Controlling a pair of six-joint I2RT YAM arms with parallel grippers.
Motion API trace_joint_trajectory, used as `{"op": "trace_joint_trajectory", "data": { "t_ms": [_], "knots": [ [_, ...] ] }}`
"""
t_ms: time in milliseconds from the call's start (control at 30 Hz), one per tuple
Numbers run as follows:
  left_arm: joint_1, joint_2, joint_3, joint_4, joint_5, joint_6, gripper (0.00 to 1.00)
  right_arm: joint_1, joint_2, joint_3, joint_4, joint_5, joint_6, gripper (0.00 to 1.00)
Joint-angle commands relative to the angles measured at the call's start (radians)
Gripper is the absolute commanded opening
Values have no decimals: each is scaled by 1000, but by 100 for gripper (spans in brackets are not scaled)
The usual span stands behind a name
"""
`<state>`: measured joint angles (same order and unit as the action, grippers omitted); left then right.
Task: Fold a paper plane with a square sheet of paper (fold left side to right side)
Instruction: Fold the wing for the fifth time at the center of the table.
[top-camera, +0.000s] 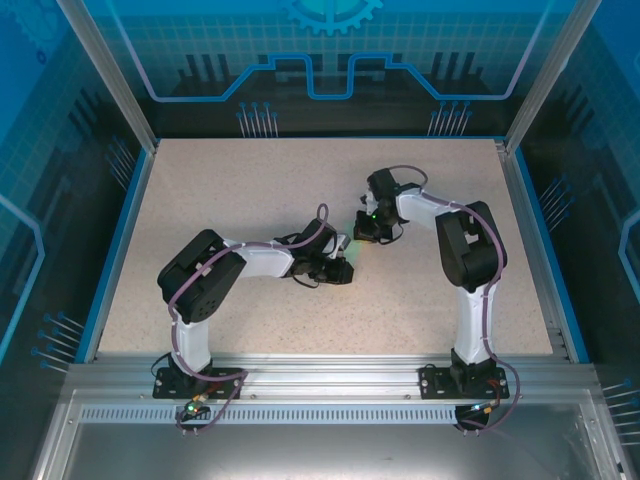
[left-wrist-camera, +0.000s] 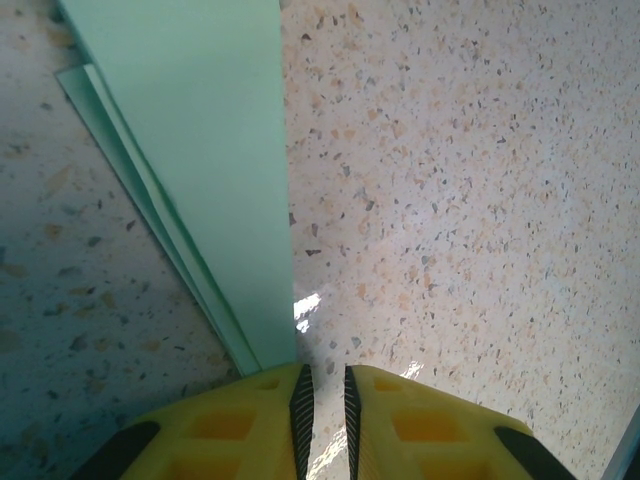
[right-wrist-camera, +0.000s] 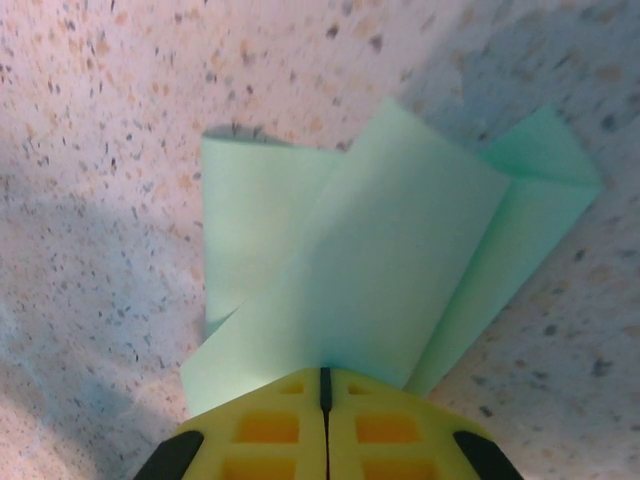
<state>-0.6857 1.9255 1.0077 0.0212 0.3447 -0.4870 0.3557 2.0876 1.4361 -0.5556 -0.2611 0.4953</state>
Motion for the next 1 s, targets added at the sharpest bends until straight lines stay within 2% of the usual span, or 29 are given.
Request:
{"op": "trace_joint_trajectory", "data": {
  "t_ms": [0,767,967],
  "knots": [
    [-7,110,-72,-243,-104,29,22,-27,33,42,-25,42,-21,6],
    [-6,113,-81,-225,-98,26,22,-117,98,139,-58,45,-49,7],
    [-6,110,-79,-228,-98,28,22,-126,62,153,-74,33,-62,7]
  ]
}}
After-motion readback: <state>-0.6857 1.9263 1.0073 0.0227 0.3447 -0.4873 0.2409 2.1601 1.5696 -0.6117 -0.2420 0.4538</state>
